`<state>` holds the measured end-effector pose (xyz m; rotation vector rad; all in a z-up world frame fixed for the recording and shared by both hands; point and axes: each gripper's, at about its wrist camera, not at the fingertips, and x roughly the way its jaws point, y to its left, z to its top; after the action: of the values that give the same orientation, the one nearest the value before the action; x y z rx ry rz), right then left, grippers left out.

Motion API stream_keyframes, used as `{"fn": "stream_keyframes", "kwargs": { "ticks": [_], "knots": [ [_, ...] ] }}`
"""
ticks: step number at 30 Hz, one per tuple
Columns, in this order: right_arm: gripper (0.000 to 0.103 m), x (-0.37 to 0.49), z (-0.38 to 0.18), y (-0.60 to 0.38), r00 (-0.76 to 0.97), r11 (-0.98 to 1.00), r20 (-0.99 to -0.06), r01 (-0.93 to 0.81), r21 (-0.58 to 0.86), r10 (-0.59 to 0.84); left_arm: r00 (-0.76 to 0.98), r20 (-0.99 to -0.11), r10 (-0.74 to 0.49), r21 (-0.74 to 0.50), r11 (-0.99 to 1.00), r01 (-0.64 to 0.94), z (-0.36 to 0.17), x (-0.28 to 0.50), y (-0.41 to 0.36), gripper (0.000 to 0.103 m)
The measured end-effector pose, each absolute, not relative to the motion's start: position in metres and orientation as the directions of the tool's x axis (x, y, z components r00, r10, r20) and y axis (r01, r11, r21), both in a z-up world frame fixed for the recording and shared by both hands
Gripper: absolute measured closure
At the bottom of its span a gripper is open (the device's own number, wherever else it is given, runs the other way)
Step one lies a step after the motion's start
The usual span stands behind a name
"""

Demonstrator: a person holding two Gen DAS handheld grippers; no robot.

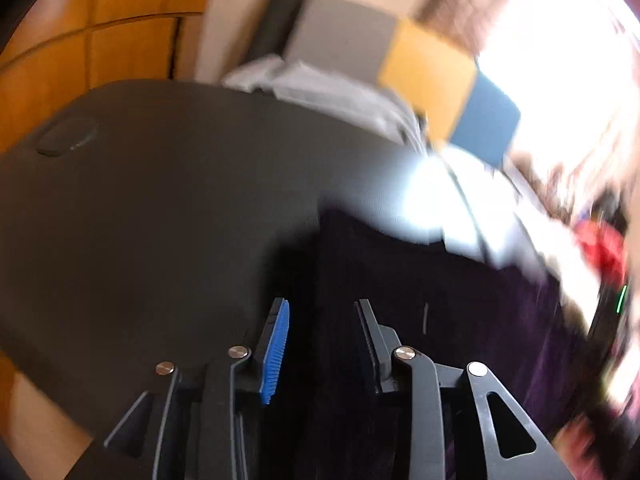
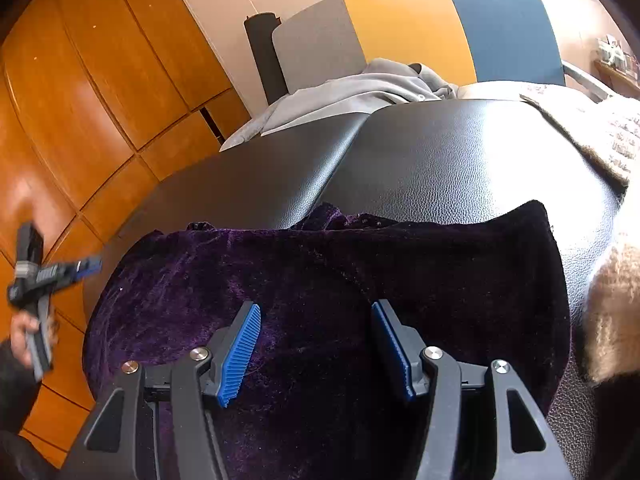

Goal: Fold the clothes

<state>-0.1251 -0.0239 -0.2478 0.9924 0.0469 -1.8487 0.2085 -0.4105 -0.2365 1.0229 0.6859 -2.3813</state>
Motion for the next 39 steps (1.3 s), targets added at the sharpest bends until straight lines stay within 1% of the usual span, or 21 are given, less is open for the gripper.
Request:
{"fn": "stream_keyframes", "kwargs": {
  "ticks": [3, 5, 7, 9, 12, 14, 15, 16, 18, 20, 21, 24, 25, 28, 31, 32, 34, 37, 39],
  "knots": [
    [0.044, -0.125, -0.248, -0.024, -0.17, -0.504, -0.647, 0.778, 0.375, -0.744, -0.609, -0.748, -0.265, -0.221, -0.766, 0.604, -0.259, 0.225, -0.39, 0.067],
    [0.044, -0.124, -0.248, -0.025, -0.171, -0.504, -0.648, 0.78, 0.371, -0.742, -0.608, -0.747, -0.268, -0.239, -0.745, 0.622, -0.26, 0.226, -0.395, 0.066],
    [0.043, -0.126, -0.249, -0.026, -0.169, -0.505, -0.651, 0.779, 0.372, -0.74, -0.598, -0.749, -0.286, -0.197, -0.766, 0.612, -0.261, 0.219, -0.399, 0.066],
    [0.043, -0.127, -0.249, -0.027, -0.167, -0.507, -0.653, 0.777, 0.374, -0.739, -0.6, -0.749, -0.282, -0.207, -0.76, 0.616, -0.26, 0.212, -0.407, 0.063],
    [0.043, -0.127, -0.248, -0.029, -0.174, -0.515, -0.659, 0.775, 0.367, -0.732, -0.567, -0.768, -0.296, -0.189, -0.742, 0.643, -0.253, 0.2, -0.412, 0.06],
    [0.044, -0.128, -0.246, -0.028, -0.169, -0.52, -0.662, 0.766, 0.378, -0.73, -0.53, -0.787, -0.315, -0.165, -0.721, 0.673, -0.244, 0.194, -0.41, 0.06],
    [0.044, -0.128, -0.244, -0.025, -0.166, -0.523, -0.662, 0.76, 0.387, -0.731, -0.548, -0.769, -0.328, -0.167, -0.725, 0.668, -0.234, 0.198, -0.403, 0.061],
    [0.044, -0.124, -0.238, -0.017, -0.169, -0.527, -0.659, 0.753, 0.393, -0.733, -0.567, -0.75, -0.341, -0.168, -0.73, 0.662, -0.225, 0.201, -0.397, 0.059],
    [0.042, -0.117, -0.226, -0.001, -0.175, -0.536, -0.654, 0.741, 0.405, -0.736, -0.622, -0.713, -0.324, -0.187, -0.767, 0.614, -0.21, 0.211, -0.377, 0.04],
    [0.042, -0.108, -0.215, 0.016, -0.182, -0.543, -0.649, 0.731, 0.414, -0.739, -0.666, -0.682, -0.302, -0.189, -0.807, 0.56, -0.202, 0.221, -0.353, 0.037],
    [0.042, -0.098, -0.211, 0.031, -0.187, -0.539, -0.647, 0.74, 0.402, -0.739, -0.674, -0.681, -0.286, -0.188, -0.821, 0.539, -0.202, 0.224, -0.343, 0.037],
    [0.041, -0.068, -0.199, 0.074, -0.2, -0.528, -0.643, 0.765, 0.368, -0.739, -0.661, -0.704, -0.26, -0.176, -0.838, 0.517, -0.211, 0.227, -0.326, 0.036],
    [0.041, -0.06, -0.201, 0.081, -0.196, -0.526, -0.656, 0.773, 0.354, -0.729, -0.649, -0.717, -0.254, -0.175, -0.836, 0.52, -0.216, 0.229, -0.322, 0.036],
    [0.041, -0.036, -0.212, 0.097, -0.193, -0.538, -0.709, 0.788, 0.3, -0.679, -0.598, -0.764, -0.242, -0.158, -0.829, 0.537, -0.232, 0.221, -0.322, 0.034],
    [0.041, -0.027, -0.227, 0.103, -0.186, -0.554, -0.733, 0.778, 0.297, -0.654, -0.564, -0.783, -0.263, -0.104, -0.838, 0.535, -0.247, 0.213, -0.321, 0.032],
    [0.041, -0.027, -0.232, 0.104, -0.198, -0.563, -0.741, 0.778, 0.28, -0.642, -0.561, -0.786, -0.258, -0.107, -0.838, 0.535, -0.247, 0.213, -0.321, 0.031],
    [0.047, -0.028, -0.241, 0.106, -0.218, -0.577, -0.752, 0.776, 0.253, -0.622, -0.56, -0.791, -0.245, -0.122, -0.835, 0.536, -0.246, 0.214, -0.323, 0.031],
    [0.058, -0.035, -0.244, 0.117, -0.21, -0.58, -0.731, 0.758, 0.298, -0.649, -0.568, -0.791, -0.226, -0.145, -0.834, 0.533, -0.246, 0.209, -0.327, 0.031],
    [0.058, -0.039, -0.243, 0.117, -0.202, -0.585, -0.737, 0.751, 0.307, -0.646, -0.568, -0.79, -0.23, -0.146, -0.83, 0.539, -0.242, 0.209, -0.328, 0.032]
  ]
}}
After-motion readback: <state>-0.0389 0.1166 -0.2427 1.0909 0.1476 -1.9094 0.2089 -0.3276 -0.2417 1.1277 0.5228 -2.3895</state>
